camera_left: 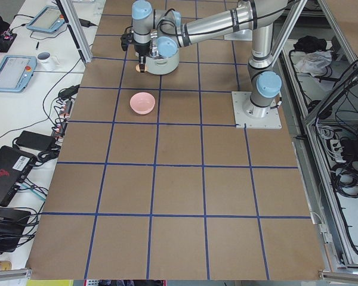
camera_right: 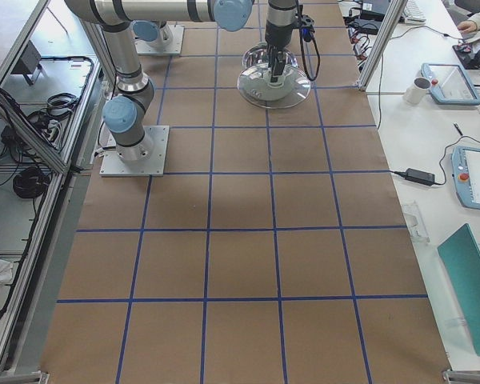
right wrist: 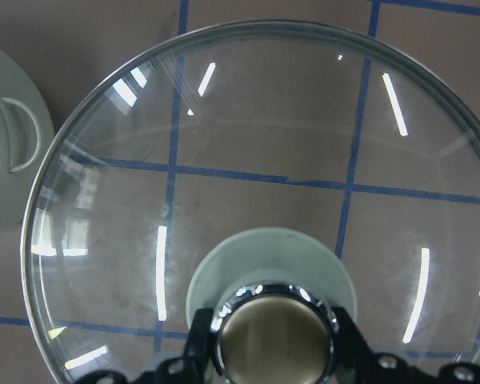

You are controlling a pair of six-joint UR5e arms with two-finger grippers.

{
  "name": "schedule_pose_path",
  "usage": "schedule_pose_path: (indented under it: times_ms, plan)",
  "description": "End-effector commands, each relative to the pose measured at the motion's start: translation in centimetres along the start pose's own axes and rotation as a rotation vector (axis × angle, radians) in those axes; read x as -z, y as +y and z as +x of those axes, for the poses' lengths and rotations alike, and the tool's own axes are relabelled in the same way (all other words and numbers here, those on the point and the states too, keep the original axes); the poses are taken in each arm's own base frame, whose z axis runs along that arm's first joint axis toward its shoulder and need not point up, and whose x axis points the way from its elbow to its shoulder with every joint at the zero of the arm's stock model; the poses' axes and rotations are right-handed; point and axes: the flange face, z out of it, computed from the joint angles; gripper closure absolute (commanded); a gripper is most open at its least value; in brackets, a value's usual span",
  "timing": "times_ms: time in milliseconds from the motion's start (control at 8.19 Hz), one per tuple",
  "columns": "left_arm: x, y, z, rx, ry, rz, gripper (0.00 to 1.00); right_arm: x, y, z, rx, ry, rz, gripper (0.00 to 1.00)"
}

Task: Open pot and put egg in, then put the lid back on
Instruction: 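Lift the egg out of the pink bowl with the left gripper, then carry the egg over the open pot and lower it inside with the left gripper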

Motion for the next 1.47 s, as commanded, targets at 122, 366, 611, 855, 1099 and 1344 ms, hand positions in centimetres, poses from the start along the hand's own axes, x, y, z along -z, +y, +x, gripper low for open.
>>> schedule_pose_path:
  times_ms: [122, 366, 611, 855, 1099, 1344]
  plan:
    - [-0.5, 5.1, 13.6, -0.053, 0.034, -0.015, 0.91, -0.1, 0.1, -0.1, 0.000, -0.006, -0.005, 1.00]
    - [-6.0, 6.3, 17.4, -0.078, 0.020, -0.074, 0.91, -0.1, 0.0, -0.2, 0.001, -0.013, -0.003, 1.00]
    - [-9.3, 6.3, 18.0, -0.101, 0.009, -0.109, 0.90, 0.1, 0.1, -0.3, 0.003, -0.002, -0.002, 1.00]
    - [-11.3, 6.7, 18.0, -0.099, 0.010, -0.140, 0.83, 0.0, 0.3, -0.3, 0.003, -0.002, -0.003, 1.00]
    - [-11.8, 6.6, 18.0, -0.101, 0.010, -0.137, 0.66, 0.0, 0.3, -0.3, 0.003, -0.003, -0.001, 1.00]
    - [-10.5, 6.5, 18.0, -0.078, 0.020, -0.108, 0.01, 0.0, 0.3, -0.3, 0.003, -0.002, -0.002, 1.00]
